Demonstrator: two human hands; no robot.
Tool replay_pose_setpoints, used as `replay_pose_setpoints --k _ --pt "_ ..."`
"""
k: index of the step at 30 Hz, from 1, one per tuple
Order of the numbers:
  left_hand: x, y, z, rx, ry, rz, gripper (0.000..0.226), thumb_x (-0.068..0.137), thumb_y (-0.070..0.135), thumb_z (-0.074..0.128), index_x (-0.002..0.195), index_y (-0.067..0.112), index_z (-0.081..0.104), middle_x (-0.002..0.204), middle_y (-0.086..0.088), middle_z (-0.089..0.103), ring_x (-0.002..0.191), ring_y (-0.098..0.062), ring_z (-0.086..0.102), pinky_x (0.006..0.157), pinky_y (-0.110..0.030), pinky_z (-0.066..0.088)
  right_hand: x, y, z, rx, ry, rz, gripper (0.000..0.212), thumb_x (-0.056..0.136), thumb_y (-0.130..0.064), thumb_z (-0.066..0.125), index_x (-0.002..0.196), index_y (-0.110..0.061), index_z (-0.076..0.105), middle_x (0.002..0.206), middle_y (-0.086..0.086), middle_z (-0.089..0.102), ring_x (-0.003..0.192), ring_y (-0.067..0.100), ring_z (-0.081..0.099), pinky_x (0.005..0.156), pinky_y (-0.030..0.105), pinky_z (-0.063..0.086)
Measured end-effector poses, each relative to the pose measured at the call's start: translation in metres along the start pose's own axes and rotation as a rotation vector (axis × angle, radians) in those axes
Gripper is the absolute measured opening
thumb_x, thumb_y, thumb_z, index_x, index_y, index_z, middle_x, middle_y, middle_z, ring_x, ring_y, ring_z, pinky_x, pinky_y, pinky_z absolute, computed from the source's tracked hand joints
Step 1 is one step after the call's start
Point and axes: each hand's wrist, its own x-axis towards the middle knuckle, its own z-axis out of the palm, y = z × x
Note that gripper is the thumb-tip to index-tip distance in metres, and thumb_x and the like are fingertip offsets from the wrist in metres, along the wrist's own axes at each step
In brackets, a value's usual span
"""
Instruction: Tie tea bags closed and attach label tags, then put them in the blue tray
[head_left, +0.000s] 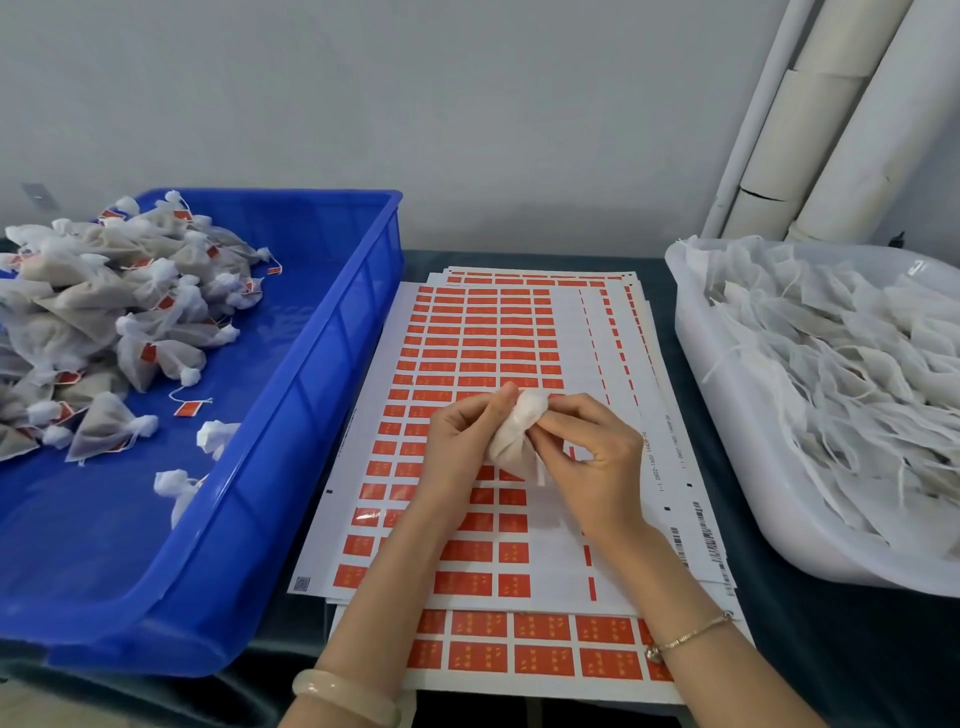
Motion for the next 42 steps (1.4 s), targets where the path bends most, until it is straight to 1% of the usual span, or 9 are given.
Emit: replay_pose_setpoints --k 11,14,17,19,22,27,34,38,42 --pt "0.0 -0.004 0.001 0.028 -0.044 0.023 0.018 0.083 0.035 0.059 0.087 0.028 0.075 0.078 0.008 0.073 0.073 -0.007 0.069 0.062 -0.014 0.051 0.0 0.001 0.001 0.074 -0.093 0.0 0.018 0.075 0.002 0.077 0.092 0.0 0.073 0.089 0.009 0.069 0.081 0.008 0.062 0.074 0.009 0.05" --pt "0.003 -0.007 0.002 0.056 0.007 -0.003 0.025 0.093 0.032 0.053 0.086 0.02 0.074 0.075 0.003 0.071 0.07 -0.009 0.067 0.062 -0.015 0.051 -0.002 0.003 0.004 0.051 -0.149 0.049 0.02 0.079 -0.005 0.076 0.098 -0.004 0.068 0.094 0.0 0.066 0.073 0.001 0.058 0.072 0.006 0.048" --pt "0.004 -0.006 0.002 0.072 0.023 -0.025 0.033 0.099 0.036 0.045 0.091 0.021 0.073 0.084 0.001 0.072 0.079 -0.012 0.068 0.07 -0.017 0.054 -0.003 0.007 0.009 0.03 -0.179 0.103 0.023 0.084 -0.009 0.072 0.105 -0.013 0.063 0.101 -0.016 0.056 0.082 -0.01 0.056 0.075 0.002 0.044" --pt "0.003 -0.005 0.004 0.086 0.004 -0.011 0.036 0.097 0.04 0.043 0.101 0.019 0.072 0.095 -0.001 0.072 0.09 -0.013 0.068 0.078 -0.02 0.055 -0.005 0.009 0.011 0.015 -0.196 0.13 0.021 0.089 -0.014 0.066 0.107 -0.021 0.058 0.102 -0.021 0.052 0.088 -0.011 0.055 0.076 0.002 0.044" --pt "0.001 -0.004 0.007 0.109 -0.027 0.024 0.044 0.087 0.05 0.043 0.107 0.021 0.069 0.103 0.0 0.07 0.097 -0.011 0.065 0.077 -0.014 0.052 -0.006 0.01 0.01 0.005 -0.197 0.181 0.017 0.091 -0.033 0.055 0.108 -0.031 0.052 0.1 -0.022 0.053 0.091 -0.007 0.057 0.075 0.002 0.044" --pt "0.001 -0.004 0.006 0.113 -0.095 0.121 0.022 0.09 0.027 0.058 0.108 0.018 0.068 0.096 0.008 0.071 0.095 -0.011 0.067 0.075 -0.015 0.052 -0.006 0.011 0.011 -0.012 -0.225 0.208 0.019 0.092 -0.034 0.054 0.108 -0.038 0.046 0.098 -0.035 0.045 0.097 -0.012 0.052 0.075 -0.002 0.041" --pt "0.003 -0.01 0.004 0.234 -0.066 0.144 0.016 0.091 0.019 0.064 0.106 0.02 0.068 0.094 0.008 0.07 0.093 -0.012 0.066 0.078 -0.02 0.054 -0.007 0.015 0.009 -0.056 -0.24 0.255 0.018 0.094 -0.025 0.057 0.107 -0.033 0.047 0.102 -0.021 0.05 0.099 -0.015 0.05 0.077 -0.003 0.038" --pt "0.003 -0.01 0.005 0.244 -0.058 0.126 0.018 0.088 0.023 0.068 0.106 0.02 0.066 0.095 0.004 0.069 0.092 -0.016 0.065 0.078 -0.024 0.055 -0.007 0.013 0.007 -0.105 -0.216 0.26 0.012 0.095 -0.024 0.055 0.102 -0.029 0.046 0.097 -0.016 0.053 0.082 -0.002 0.057 0.067 0.008 0.046" --pt "0.001 -0.008 0.006 0.237 -0.071 0.168 0.014 0.086 0.021 0.071 0.096 0.028 0.064 0.087 0.013 0.067 0.085 -0.006 0.064 0.069 -0.015 0.053 -0.005 0.01 0.005 -0.133 -0.188 0.288 0.011 0.094 -0.025 0.056 0.1 -0.027 0.047 0.094 -0.015 0.054 0.075 0.002 0.057 0.07 0.015 0.047"
